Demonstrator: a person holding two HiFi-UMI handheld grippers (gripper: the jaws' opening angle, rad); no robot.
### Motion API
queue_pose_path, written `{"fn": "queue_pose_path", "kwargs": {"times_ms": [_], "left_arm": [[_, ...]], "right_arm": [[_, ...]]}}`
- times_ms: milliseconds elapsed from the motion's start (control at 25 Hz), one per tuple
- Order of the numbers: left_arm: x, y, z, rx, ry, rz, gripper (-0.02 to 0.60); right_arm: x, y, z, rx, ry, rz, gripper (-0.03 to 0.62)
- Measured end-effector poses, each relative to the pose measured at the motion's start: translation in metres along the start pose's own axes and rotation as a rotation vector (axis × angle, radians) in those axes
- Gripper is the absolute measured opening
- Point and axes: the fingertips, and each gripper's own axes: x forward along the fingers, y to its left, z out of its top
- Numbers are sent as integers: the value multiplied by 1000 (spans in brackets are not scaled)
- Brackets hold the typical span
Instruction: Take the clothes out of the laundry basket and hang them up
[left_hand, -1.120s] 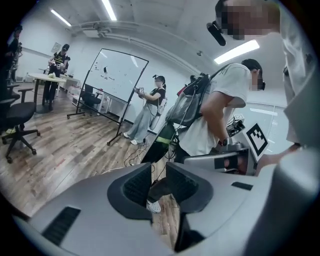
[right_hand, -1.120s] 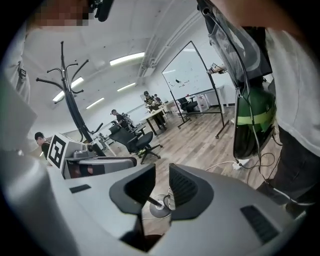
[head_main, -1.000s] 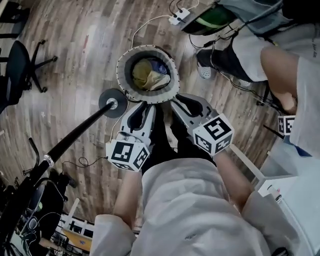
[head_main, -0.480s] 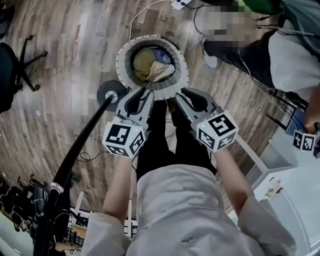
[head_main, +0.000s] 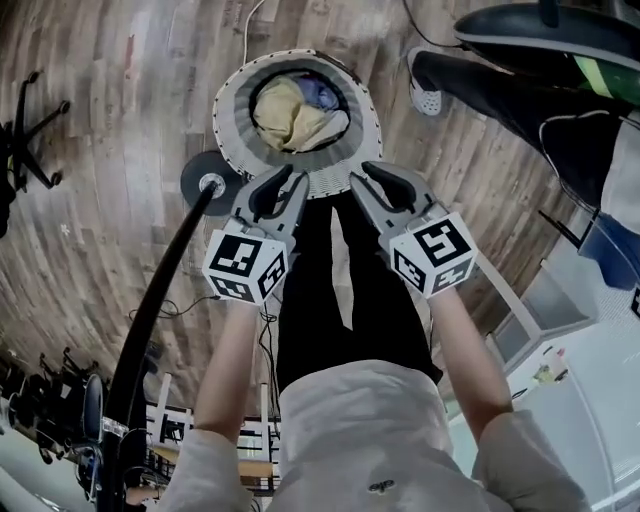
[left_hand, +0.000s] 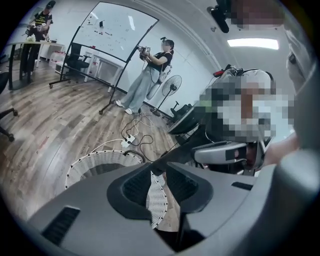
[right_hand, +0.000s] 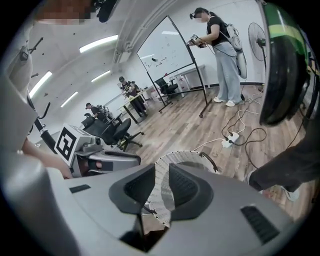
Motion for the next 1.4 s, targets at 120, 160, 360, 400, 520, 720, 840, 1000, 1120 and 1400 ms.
{"fn": "queue_pose_path", "kwargs": {"times_ms": [120,160,360,400,520,720,840,1000,1120,1400], "left_arm": [[21,12,-14,-12,20,2,89],[27,17,-19,-23,23,4,89],[63,48,-48,-54,44,12,92],[69,55,-55,-53,53,22,92],[88,76,-74,-54,80,50,94],[120,94,-105,-94,126,64,97],[138,97,-123,-97,161,44,101],[161,104,-143,-66,207,50,107],[175,118,-159,-100,217,81,114],[209,149,-194,-164,251,137,121]], "right_arm": [[21,-10,-11,16,16,23,92],[28,-13,-16,19,20,32,92],[66,-36,-43,46,28,47,92],[74,-40,-49,54,31,51,92],[94,-52,-63,75,43,58,92],[116,-73,-80,89,60,67,92],[127,-85,-87,83,71,73,92],[138,-99,-98,89,86,73,92],[146,-104,-106,87,93,76,92],[160,-113,-119,98,97,79,92]]}}
